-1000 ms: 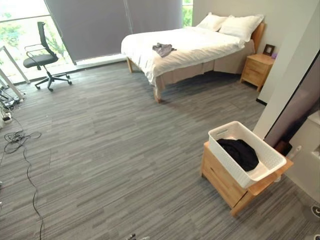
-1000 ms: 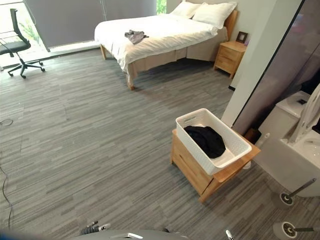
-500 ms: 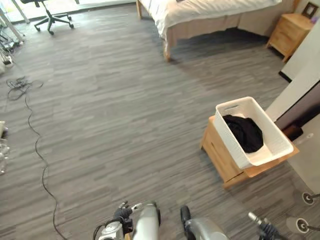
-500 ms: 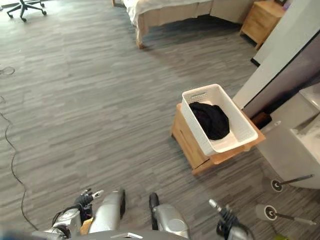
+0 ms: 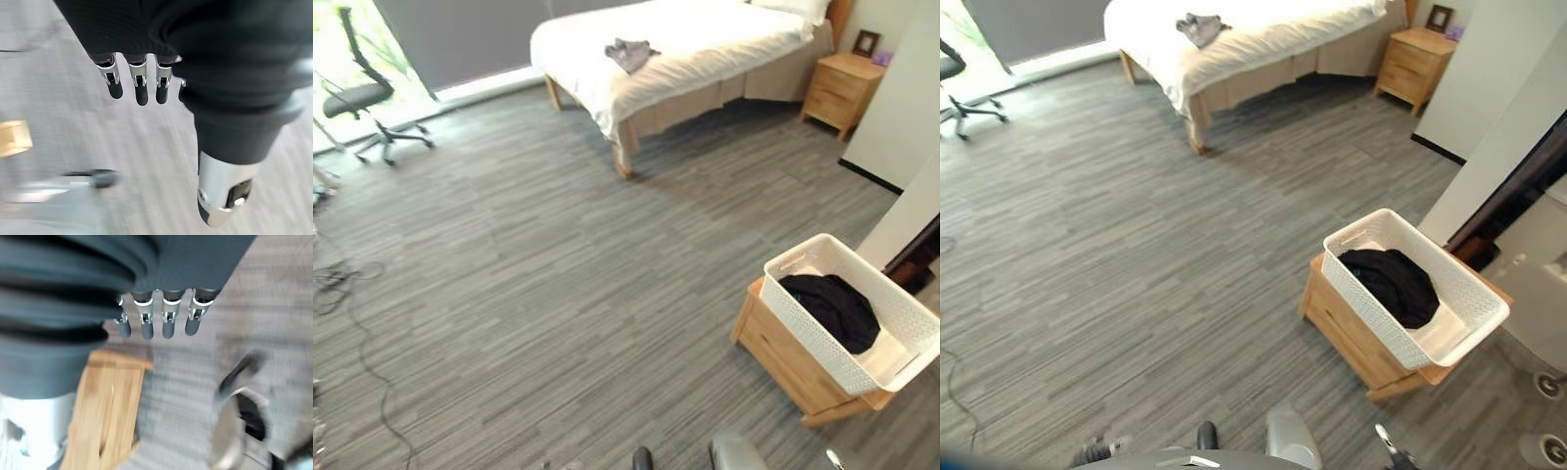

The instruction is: Pick up bed clothes into laundry basket.

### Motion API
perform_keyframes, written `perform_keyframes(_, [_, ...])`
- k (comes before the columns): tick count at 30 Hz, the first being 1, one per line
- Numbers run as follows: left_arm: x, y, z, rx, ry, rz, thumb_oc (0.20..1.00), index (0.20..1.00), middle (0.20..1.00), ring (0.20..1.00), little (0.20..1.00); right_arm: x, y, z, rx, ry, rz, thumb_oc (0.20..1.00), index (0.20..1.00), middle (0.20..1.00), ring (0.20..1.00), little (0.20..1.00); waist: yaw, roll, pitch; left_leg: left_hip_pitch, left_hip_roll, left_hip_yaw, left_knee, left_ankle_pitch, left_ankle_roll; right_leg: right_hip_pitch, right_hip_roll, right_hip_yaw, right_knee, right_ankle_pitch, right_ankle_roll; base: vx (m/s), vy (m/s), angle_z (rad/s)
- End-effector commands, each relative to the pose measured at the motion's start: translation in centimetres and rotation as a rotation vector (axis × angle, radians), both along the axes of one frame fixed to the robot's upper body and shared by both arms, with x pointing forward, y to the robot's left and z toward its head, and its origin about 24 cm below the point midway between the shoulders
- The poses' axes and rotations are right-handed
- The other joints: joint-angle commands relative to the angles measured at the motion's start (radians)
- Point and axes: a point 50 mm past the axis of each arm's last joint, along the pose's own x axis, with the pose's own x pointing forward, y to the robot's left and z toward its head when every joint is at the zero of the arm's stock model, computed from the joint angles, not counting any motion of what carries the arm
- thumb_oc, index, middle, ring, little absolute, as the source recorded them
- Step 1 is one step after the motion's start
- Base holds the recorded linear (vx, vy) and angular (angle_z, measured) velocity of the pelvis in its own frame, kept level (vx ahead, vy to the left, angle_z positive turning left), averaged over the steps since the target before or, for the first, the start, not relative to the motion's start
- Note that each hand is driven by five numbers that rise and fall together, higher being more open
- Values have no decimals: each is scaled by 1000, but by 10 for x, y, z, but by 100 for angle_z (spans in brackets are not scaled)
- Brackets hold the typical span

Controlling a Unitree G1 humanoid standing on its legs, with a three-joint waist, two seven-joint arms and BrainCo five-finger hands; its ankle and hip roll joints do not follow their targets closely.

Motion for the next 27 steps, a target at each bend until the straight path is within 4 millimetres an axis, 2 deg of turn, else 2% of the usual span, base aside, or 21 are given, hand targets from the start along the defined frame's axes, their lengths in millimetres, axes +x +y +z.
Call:
perform_keyframes(1, [12, -1, 3, -11, -53, 12, 1000, 1000, 1000, 1000, 1000, 20, -37, 16, -111, -58, -54, 1000, 1000, 1000, 1000, 1000, -29, 10, 28, 10, -8, -37, 46, -52, -17, 108, 60, -11, -313, 188, 53, 532, -51, 13])
perform_keyframes(2, [12, -2, 3, -12, -51, 7, 1000, 1000, 1000, 1000, 1000, 18, -37, 15, -109, -51, -60, 1000, 1000, 1000, 1000, 1000, -39, 13, 29, 45, -9, -46, 34, -64, -21, 122, 65, -26, -373, 203, 58, 911, -122, 19])
perform_keyframes(3, [12, -4, 2, -17, -50, 8, 1000, 1000, 1000, 1000, 1000, 12, -38, 14, -105, -37, -68, 1000, 1000, 1000, 1000, 1000, -60, 12, 15, 109, -18, -67, 16, -91, -27, 102, 62, -56, -488, 261, 65, 739, -127, 25])
perform_keyframes(4, [12, -5, 2, -19, -51, 6, 1000, 1000, 1000, 1000, 1000, 10, -38, 15, -106, -34, -72, 1000, 1000, 1000, 1000, 1000, -73, 13, 8, 139, -18, -81, 12, -103, -32, 92, 61, -64, -533, 284, 70, 802, -164, 23])
perform_keyframes(7, [15, -8, 2, -26, -59, -5, 1000, 1000, 1000, 1000, 1000, -1, -41, 14, -107, -6, -99, 1000, 1000, 1000, 1000, 1000, -101, 23, -6, 191, -3, -111, 20, -122, -47, 92, 64, -60, -569, 313, 76, 388, -114, 58])
perform_keyframes(8, [16, -9, 3, -31, -65, -7, 1000, 1000, 1000, 1000, 1000, -8, -41, 13, -104, 9, -108, 1000, 1000, 1000, 1000, 1000, -111, 25, -13, 209, 5, -122, 35, -120, -55, 93, 67, -54, -546, 321, 73, 556, -240, 76])
perform_keyframes(10, [14, -14, 1, -57, -66, 2, 1000, 1000, 1000, 1000, 1000, -19, -43, 13, -100, 32, -115, 1000, 1000, 1000, 1000, 1000, -130, 38, -37, 212, 35, -123, 116, -73, -93, 125, 78, -40, -526, 322, 39, 539, -276, 35])
perform_keyframes(11, [16, -16, 1, -71, -76, 23, 1000, 1000, 1000, 1000, 1000, -22, -46, 14, -105, 51, -101, 1000, 1000, 1000, 1000, 1000, -140, 51, -41, 190, 51, -122, 212, 18, -130, 131, 96, -34, -497, 311, 18, 409, -271, 3])
perform_keyframes(13, [23, -16, 3, -90, -103, 62, 1000, 1000, 1000, 1000, 1000, -17, -51, 16, -120, 36, -98, 1000, 1000, 1000, 1000, 1000, -145, 30, -30, 63, 63, -100, 500, 173, -169, 187, 83, -35, -501, 287, -20, 432, -399, -6])
perform_keyframes(14, [32, -19, 6, -104, -141, 79, 1000, 1000, 1000, 1000, 1000, -8, -49, 17, -115, 3, -78, 1000, 1000, 1000, 1000, 1000, -121, -21, -11, -50, 57, -57, 693, 189, -153, 248, 59, -10, -501, 260, -50, 383, -385, -7])
perform_keyframes(15, [33, -19, 6, -104, -142, 79, 1000, 1000, 1000, 1000, 1000, -8, -49, 17, -115, 3, -79, 1000, 1000, 1000, 1000, 1000, -119, -17, -8, -53, 63, -56, 705, 181, -153, 248, 64, -10, -499, 259, -51, 504, -382, 10])
perform_keyframes(16, [35, -27, 5, -136, -157, 123, 1000, 1000, 1000, 1000, 1000, 6, -54, 20, -146, 3, -17, 1000, 1000, 1000, 1000, 1000, -83, -44, 15, -186, 74, 15, 731, 137, -129, 309, 47, 37, -485, 228, -67, 252, -124, -32])
perform_keyframes(17, [35, -27, 5, -136, -158, 123, 1000, 1000, 1000, 1000, 1000, 6, -54, 20, -145, 2, -17, 1000, 1000, 1000, 1000, 1000, -78, -44, 13, -190, 76, 21, 733, 135, -129, 304, 49, 43, -483, 228, -66, 401, -144, -29])
perform_keyframes(19, [36, -32, 4, -144, -162, 130, 1000, 1000, 1000, 1000, 1000, 20, -54, 23, -165, -14, 71, 1000, 1000, 1000, 1000, 1000, -51, -51, 20, -270, 95, 57, 657, 104, -119, 346, 35, 70, -478, 198, -68, 341, -15, -63])
perform_keyframes(20, [35, -32, 4, -146, -161, 143, 1000, 1000, 1000, 1000, 1000, 24, -54, 24, -168, -28, 89, 1000, 1000, 1000, 1000, 1000, -45, -48, 13, -287, 108, 71, 557, 111, -116, 361, 31, 84, -482, 182, -67, 678, 54, -85])
perform_keyframes(21, [29, -32, 2, -159, -152, 189, 1000, 1000, 1000, 1000, 1000, 31, -54, 26, -173, -52, 92, 1000, 1000, 1000, 1000, 1000, -21, -31, 10, -303, 118, 55, 317, 124, -111, 411, 33, 107, -481, 138, -61, 742, 87, -83])
perform_keyframes(23, [22, -29, 0, -161, -136, 218, 1000, 1000, 1000, 1000, 1000, 30, -55, 26, -190, -34, 124, 1000, 1000, 1000, 1000, 1000, 0, -7, 8, -296, 86, 6, 99, 162, -115, 465, 40, 129, -491, 102, -54, 594, 66, -76])
perform_keyframes(24, [22, -29, 0, -161, -136, 218, 1000, 1000, 1000, 1000, 1000, 30, -55, 26, -190, -34, 124, 1000, 1000, 1000, 1000, 1000, 1, -7, 7, -295, 87, 6, 94, 166, -115, 464, 41, 129, -491, 103, -54, 406, 25, -55])
perform_keyframes(25, [18, -28, -1, -160, -132, 231, 1000, 1000, 1000, 1000, 1000, 29, -56, 26, -199, -22, 152, 1000, 1000, 1000, 1000, 1000, 10, 0, 1, -302, 80, -5, 18, 173, -116, 490, 40, 143, -491, 90, -52, 875, 62, -71])
perform_keyframes(26, [-2, -18, -5, -143, -83, 290, 1000, 1000, 1000, 1000, 1000, 17, -54, 23, -188, 40, 202, 1000, 1000, 1000, 1000, 1000, 26, 12, -31, -336, 90, 38, -23, 183, -126, 579, 21, 182, -486, 44, -40, 1095, 109, -70])
perform_keyframes(27, [-11, -15, -6, -139, -63, 319, 1000, 1000, 1000, 1000, 1000, 12, -52, 21, -175, 61, 213, 1000, 1000, 1000, 1000, 1000, 30, 18, -47, -312, 96, 53, -23, 197, -120, 601, 16, 200, -486, 29, -36, 896, 97, -93])
